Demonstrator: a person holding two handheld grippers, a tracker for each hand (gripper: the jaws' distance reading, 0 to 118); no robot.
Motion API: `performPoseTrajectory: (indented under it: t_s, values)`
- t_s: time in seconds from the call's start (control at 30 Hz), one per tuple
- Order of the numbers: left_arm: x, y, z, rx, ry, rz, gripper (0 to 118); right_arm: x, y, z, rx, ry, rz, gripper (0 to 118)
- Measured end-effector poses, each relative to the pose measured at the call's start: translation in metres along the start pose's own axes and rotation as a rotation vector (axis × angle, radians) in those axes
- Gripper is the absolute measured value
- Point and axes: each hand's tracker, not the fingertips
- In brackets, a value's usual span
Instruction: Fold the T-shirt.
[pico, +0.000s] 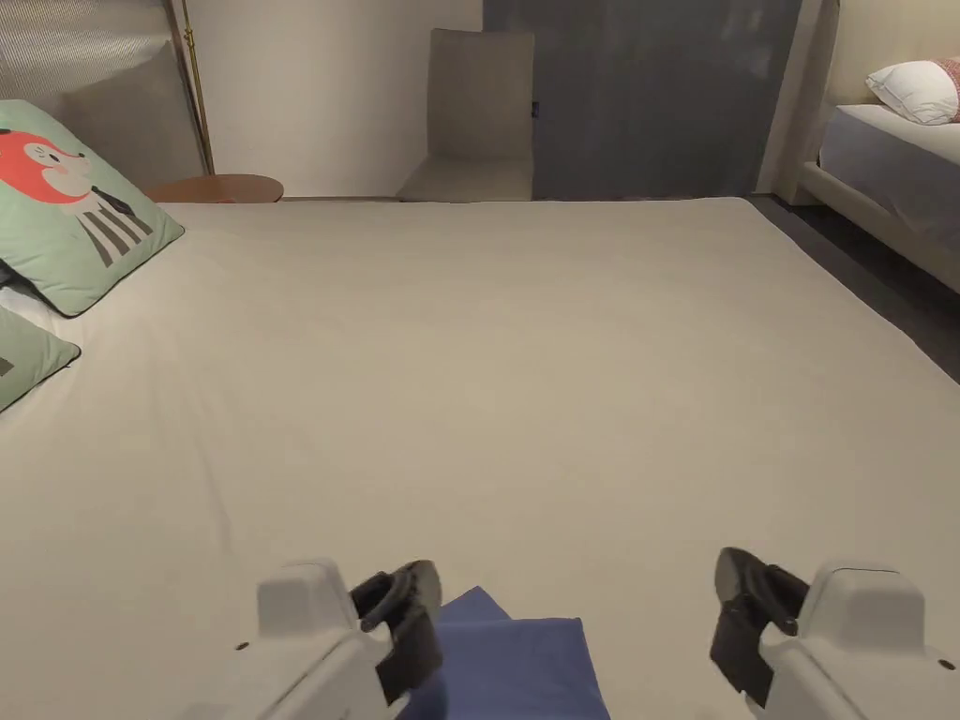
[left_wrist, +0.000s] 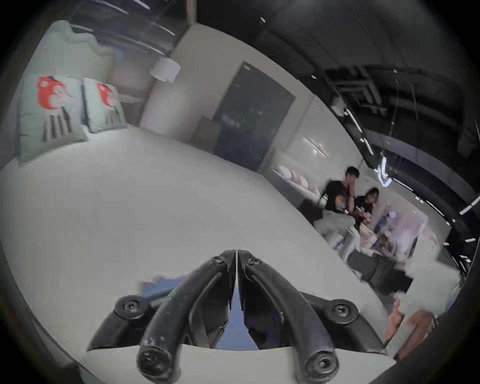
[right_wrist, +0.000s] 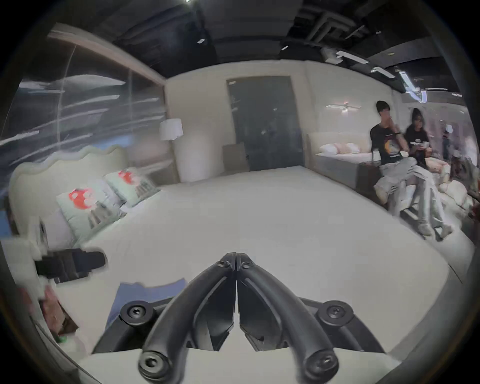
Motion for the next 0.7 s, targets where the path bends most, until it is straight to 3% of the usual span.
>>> performPoseTrajectory:
  t_s: [0.17, 0.3, 0.43, 0.47, 0.5, 0.53, 0.57, 0.6, 0.67, 0.7]
  values:
    - [-0.067, 0.006, 0.037, 0.028, 0.16, 0.101, 2, -0.039, -0.043, -0.052, -0.241, 0.148, 0.011, 0]
    - [-0.099, -0.005, 0.057, -0.003, 0.192, 0.17, 2, -0.051, -0.071, -0.08, -0.396, 0.116, 0.053, 0]
    - [-0.117, -0.014, 0.053, -0.081, 0.115, 0.259, 2, -0.052, -0.079, -0.095, -0.492, 0.098, 0.079, 0]
    - [-0.121, -0.016, 0.049, -0.12, 0.077, 0.287, 7, -0.05, -0.078, -0.097, -0.493, 0.103, 0.076, 0]
    - [-0.124, -0.019, 0.042, -0.153, 0.041, 0.316, 20, -0.05, -0.075, -0.099, -0.501, 0.105, 0.079, 0]
    - [-0.129, -0.02, 0.034, -0.201, -0.012, 0.337, 42, -0.05, -0.072, -0.101, -0.512, 0.108, 0.081, 0]
    - [-0.133, -0.021, 0.027, -0.246, -0.052, 0.359, 72, -0.05, -0.069, -0.104, -0.535, 0.113, 0.086, 0]
    - [-0.134, -0.023, 0.019, -0.274, -0.08, 0.381, 88, -0.049, -0.067, -0.107, -0.551, 0.118, 0.09, 0]
    - [-0.137, -0.026, 0.003, -0.328, -0.155, 0.401, 107, -0.047, -0.065, -0.112, -0.574, 0.129, 0.101, 0]
    - [-0.137, -0.026, -0.004, -0.343, -0.187, 0.422, 107, -0.047, -0.064, -0.115, -0.581, 0.134, 0.105, 0]
